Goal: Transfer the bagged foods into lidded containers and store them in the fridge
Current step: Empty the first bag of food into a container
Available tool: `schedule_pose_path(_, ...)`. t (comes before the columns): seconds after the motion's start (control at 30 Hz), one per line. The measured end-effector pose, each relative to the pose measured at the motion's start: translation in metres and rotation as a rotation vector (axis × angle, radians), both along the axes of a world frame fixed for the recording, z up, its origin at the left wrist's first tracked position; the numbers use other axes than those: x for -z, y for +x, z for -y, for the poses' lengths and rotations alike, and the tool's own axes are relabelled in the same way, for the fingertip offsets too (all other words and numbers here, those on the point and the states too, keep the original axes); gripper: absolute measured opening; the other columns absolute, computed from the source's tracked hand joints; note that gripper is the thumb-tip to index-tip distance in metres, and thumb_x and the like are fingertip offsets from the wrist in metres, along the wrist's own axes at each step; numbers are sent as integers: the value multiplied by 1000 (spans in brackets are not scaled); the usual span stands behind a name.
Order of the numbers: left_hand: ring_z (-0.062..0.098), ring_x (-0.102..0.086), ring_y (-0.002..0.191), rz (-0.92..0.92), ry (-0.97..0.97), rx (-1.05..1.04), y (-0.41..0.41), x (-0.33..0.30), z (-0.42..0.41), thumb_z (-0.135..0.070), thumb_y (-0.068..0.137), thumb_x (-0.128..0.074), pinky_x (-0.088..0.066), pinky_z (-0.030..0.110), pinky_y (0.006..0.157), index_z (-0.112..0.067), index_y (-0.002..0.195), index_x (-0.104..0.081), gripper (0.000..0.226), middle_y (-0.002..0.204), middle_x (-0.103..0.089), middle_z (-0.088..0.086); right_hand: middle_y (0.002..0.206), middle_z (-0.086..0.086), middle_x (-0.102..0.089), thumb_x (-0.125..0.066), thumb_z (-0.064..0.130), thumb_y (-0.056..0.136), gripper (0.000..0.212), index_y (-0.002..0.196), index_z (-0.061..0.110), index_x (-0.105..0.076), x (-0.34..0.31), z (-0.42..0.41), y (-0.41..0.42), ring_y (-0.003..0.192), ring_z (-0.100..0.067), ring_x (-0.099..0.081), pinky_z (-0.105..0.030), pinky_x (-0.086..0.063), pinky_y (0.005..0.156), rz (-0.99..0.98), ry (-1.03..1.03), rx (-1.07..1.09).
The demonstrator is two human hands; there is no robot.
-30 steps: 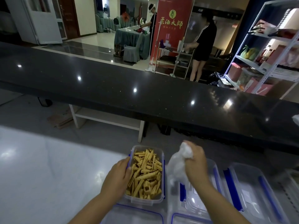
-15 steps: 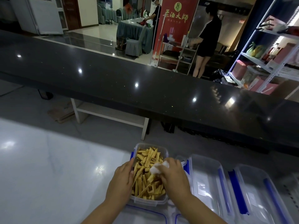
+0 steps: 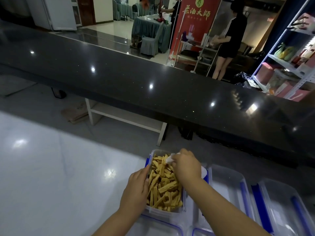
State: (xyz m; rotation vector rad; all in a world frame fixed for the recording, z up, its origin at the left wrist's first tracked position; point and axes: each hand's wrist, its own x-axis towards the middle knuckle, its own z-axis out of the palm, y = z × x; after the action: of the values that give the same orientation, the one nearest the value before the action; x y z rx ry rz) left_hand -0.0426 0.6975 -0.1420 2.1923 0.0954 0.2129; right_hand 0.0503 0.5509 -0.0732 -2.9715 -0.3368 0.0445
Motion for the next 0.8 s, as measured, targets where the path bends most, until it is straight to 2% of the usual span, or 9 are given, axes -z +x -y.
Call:
schedule_pose_path(0.17, -1, -35, 117, 9, -9, -2, 1, 1, 0, -23, 100, -30, -28, 10, 89, -31, 142, -33, 42, 132, -47, -13, 121, -3, -51, -47, 24, 94, 28, 119, 23, -61, 8, -16, -4, 110, -20, -45, -29, -39, 85, 81, -131, -140)
schedule_pose_path(0.27, -5, -33, 115, 14, -17, -8, 0, 1, -1, -23, 100, -31, -27, 4, 85, -31, 141, -32, 42, 132, -45, -14, 120, -3, -50, -47, 27, 94, 29, 117, 22, -63, 8, -16, -4, 110, -21, -44, -29, -37, 86, 56, -167, -244)
schedule_pose_path(0.37, -5, -33, 115, 21, -9, -2, 0, 3, -2, -23, 100, -31, -26, 0, 84, -31, 141, -34, 42, 132, -46, -14, 118, -3, -50, -46, 27, 94, 30, 118, 23, -62, 2, -7, 0, 109, -22, -44, -29, -36, 82, 21, -211, -256)
schedule_pose_path(0.47, -2, -36, 117, 23, -7, 1, -1, 4, -2, -23, 100, -31, -27, 5, 87, -30, 141, -35, 41, 130, -48, -14, 113, -2, -51, -48, 28, 92, 28, 116, 25, -63, -4, 2, -2, 105, -21, -46, -28, -35, 74, 34, -172, -238)
schedule_pose_path(0.57, -2, -37, 115, 21, -47, -7, -2, 0, 0, -22, 100, -32, -29, 1, 82, -32, 139, -36, 40, 126, -47, -18, 108, -3, -55, -53, 26, 91, 25, 111, 24, -67, -10, -6, -12, 102, -22, -49, -30, -39, 70, 132, -61, -278)
schedule_pose_path(0.63, -2, -40, 112, 2, -86, -25, -3, 0, 1, -23, 100, -31, -30, 1, 80, -33, 137, -37, 38, 122, -47, -17, 92, 0, -61, -74, 30, 73, 16, 89, 29, -74, -13, -18, -24, 86, -19, -58, -29, -46, 63, 165, -58, -352)
schedule_pose_path(0.7, -2, -43, 110, -30, -129, -47, -4, 1, 2, -28, 100, -30, -32, 3, 81, -35, 134, -39, 36, 121, -50, -16, 70, 6, -61, -90, 38, 39, 29, 62, 35, -72, -9, -26, -34, 64, -12, -59, -22, -47, 50, 120, -143, -435)
schedule_pose_path(0.73, -2, -44, 110, -50, -143, -56, -4, 2, 3, -30, 100, -29, -32, 5, 83, -34, 134, -39, 36, 123, -50, -15, 66, 8, -60, -92, 39, 29, 34, 56, 36, -70, -5, -27, -37, 59, -10, -58, -20, -46, 47, 99, -164, -446)
schedule_pose_path(0.8, -2, -44, 110, -70, -141, -67, -4, 3, 4, -31, 100, -29, -33, 7, 85, -32, 136, -39, 38, 126, -50, -14, 66, 8, -58, -93, 35, 27, 38, 58, 36, -71, 5, -23, -39, 59, -10, -56, -21, -44, 45, 77, -210, -474)
